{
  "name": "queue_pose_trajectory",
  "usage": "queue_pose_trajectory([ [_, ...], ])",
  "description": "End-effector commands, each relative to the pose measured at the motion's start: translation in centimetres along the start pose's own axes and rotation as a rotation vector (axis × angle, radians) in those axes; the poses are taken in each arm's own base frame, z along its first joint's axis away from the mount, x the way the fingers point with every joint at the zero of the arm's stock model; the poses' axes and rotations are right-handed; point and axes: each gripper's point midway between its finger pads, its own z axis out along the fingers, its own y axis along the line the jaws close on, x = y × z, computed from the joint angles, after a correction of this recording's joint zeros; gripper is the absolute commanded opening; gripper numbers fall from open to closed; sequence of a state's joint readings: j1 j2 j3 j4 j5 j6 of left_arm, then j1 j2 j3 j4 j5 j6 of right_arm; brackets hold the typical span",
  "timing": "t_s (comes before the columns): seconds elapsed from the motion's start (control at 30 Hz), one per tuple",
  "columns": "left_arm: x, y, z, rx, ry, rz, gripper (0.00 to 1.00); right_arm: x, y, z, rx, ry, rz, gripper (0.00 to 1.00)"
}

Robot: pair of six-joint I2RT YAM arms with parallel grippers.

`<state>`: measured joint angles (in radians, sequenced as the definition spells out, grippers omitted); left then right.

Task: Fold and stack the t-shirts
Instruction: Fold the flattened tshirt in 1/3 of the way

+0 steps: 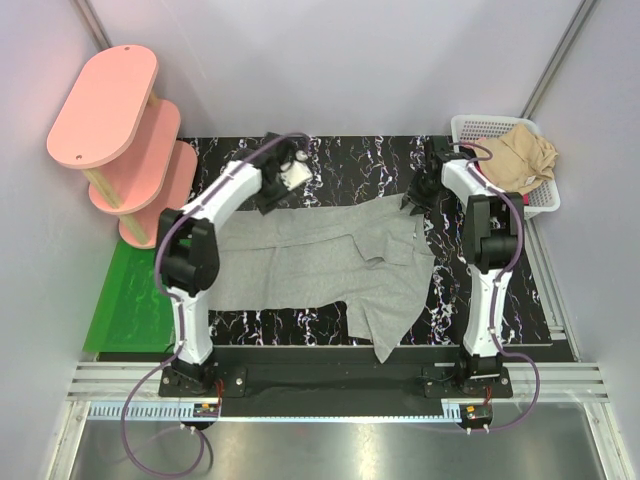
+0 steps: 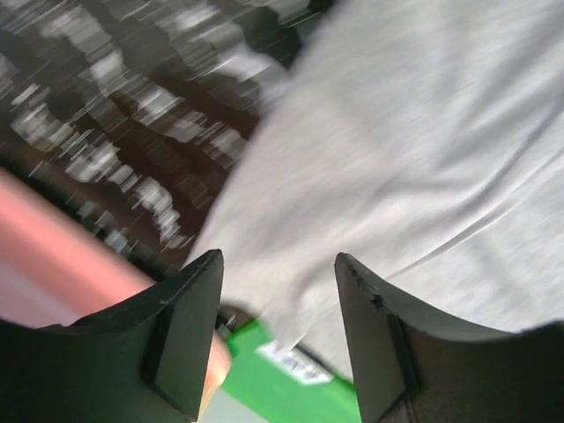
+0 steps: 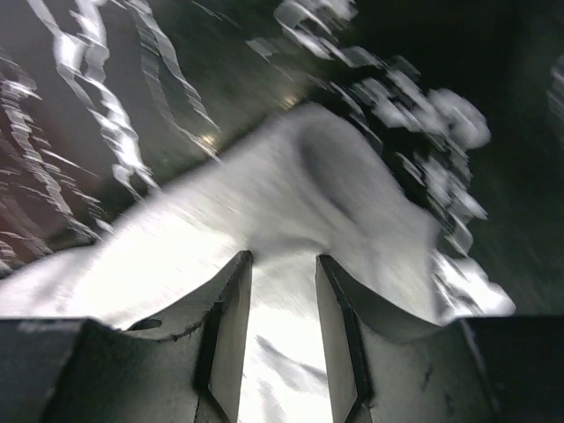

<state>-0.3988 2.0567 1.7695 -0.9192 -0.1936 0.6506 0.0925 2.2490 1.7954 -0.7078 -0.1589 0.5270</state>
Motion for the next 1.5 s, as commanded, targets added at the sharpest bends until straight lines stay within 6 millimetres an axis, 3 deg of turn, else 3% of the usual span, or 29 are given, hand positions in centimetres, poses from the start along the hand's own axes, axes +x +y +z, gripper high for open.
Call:
queue_pose_trajectory([
  [0.0,3.4,5.1,-4.0,-0.088,-0.03,-0.125,0.6,-0.2,-1.0,-7.0,0.083,-0.112,-0.004,0.44],
  [0.07,5.4,5.0,-2.8,-0.06,0.006,-0.156,0.58,1.2,-0.4,-7.6,0.035,-0.086,0.008,0.45],
  [0.13,7.2,5.1,-1.8,-0.041,0.034,-0.193,0.57,2.4,1.5,-9.0,-0.041,-0.08,-0.01,0.47],
  [0.2,8.8,4.8,-0.8,-0.029,0.065,-0.213,0.56,5.2,3.4,-9.3,-0.079,-0.038,-0.069,0.48],
  [0.3,10.3,4.4,0.0,-0.017,0.075,-0.244,0.56,9.6,4.7,-9.0,-0.098,0.026,-0.143,0.48],
  [0.4,11.4,3.6,0.3,0.006,0.085,-0.264,0.55,12.9,4.5,-8.1,-0.088,0.053,-0.217,0.48],
  [0.47,11.8,2.6,0.6,0.032,0.085,-0.273,0.55,14.0,3.6,-7.4,-0.051,0.054,-0.287,0.48],
  [0.57,12.6,1.4,1.5,0.055,0.106,-0.276,0.54,14.5,3.3,-6.9,-0.011,0.041,-0.371,0.48],
  [0.73,13.8,0.1,3.6,0.082,0.158,-0.291,0.53,14.3,3.4,-5.5,0.015,0.065,-0.354,0.47],
  [0.83,13.8,-0.4,3.8,0.096,0.158,-0.304,0.53,15.2,3.5,-5.3,-0.002,0.102,-0.32,0.47],
  [0.97,13.5,-0.4,4.0,0.105,0.15,-0.31,0.53,15.6,2.0,-4.2,0.031,0.132,-0.291,0.45],
  [1.2,12.6,0.8,6.7,0.102,0.176,-0.32,0.52,13.2,0.9,-0.5,-0.052,0.241,-0.112,0.41],
  [1.33,11.9,1.6,7.7,0.104,0.191,-0.319,0.51,15.2,2.9,-0.5,-0.196,0.364,-0.06,0.4],
  [1.47,12.1,1.4,8.1,0.115,0.194,-0.309,0.51,17.1,2.3,-1.6,-0.235,0.39,-0.045,0.4],
])
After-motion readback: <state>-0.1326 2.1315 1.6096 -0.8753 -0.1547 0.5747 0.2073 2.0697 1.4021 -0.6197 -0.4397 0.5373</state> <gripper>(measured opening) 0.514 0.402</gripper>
